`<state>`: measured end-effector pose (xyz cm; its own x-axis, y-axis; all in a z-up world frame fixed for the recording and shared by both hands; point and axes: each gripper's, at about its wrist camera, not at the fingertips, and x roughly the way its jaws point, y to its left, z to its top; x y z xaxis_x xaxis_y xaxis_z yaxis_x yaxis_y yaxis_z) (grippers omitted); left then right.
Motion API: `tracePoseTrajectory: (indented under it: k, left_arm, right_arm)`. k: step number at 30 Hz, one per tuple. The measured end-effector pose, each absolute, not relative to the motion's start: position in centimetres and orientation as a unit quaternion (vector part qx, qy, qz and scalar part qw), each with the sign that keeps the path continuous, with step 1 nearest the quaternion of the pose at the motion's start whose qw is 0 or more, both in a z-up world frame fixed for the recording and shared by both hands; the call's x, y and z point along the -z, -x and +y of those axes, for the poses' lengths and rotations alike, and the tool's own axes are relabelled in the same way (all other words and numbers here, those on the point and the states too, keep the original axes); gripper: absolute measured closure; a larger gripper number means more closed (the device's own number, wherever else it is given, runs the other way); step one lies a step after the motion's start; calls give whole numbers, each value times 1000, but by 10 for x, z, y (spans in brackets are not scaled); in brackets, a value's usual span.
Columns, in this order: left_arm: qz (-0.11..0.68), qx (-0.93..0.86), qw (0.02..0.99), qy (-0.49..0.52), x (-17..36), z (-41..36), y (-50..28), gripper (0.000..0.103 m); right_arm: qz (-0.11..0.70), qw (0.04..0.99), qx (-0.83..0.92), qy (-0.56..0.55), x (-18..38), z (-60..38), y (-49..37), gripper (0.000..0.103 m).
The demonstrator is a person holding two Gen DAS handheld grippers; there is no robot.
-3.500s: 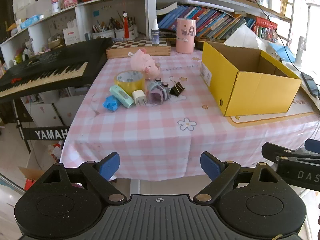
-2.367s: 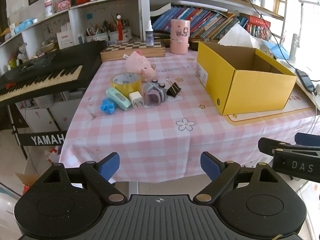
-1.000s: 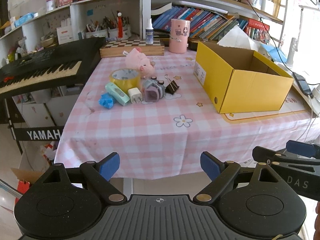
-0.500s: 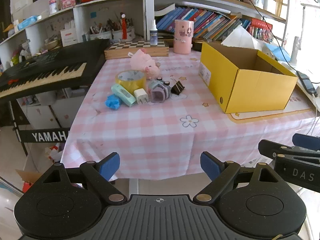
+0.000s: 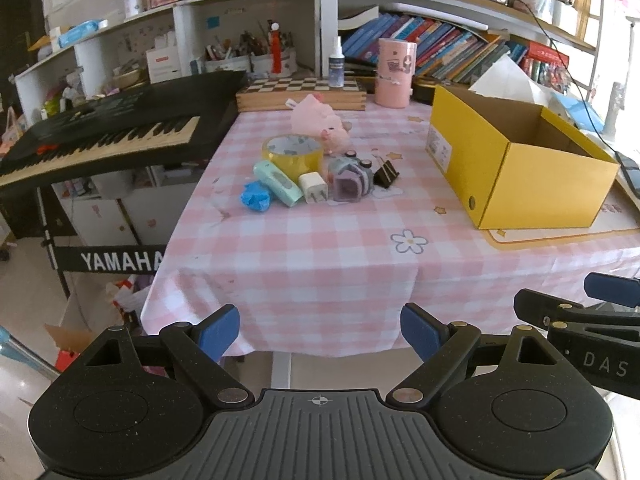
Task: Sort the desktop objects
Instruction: 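Move both tools toward the cluster of small objects on the table, then grasp the blue plastic bag with the left gripper while the right gripper grasps the toy car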
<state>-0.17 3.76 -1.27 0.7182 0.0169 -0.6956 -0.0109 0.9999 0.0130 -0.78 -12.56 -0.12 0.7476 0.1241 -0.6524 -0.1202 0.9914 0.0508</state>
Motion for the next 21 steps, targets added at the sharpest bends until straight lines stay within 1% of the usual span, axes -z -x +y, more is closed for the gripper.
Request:
tracePoseTrajectory:
  k: [10, 21]
  left_arm:
    - [387, -31, 921, 10, 21, 43, -11, 13]
    - [399, -70, 914, 33, 30, 60, -48, 14]
  right_arm:
    - [363, 927, -97, 16, 9, -117, -12, 29]
    - [377, 913, -153, 34, 16, -99, -70, 29]
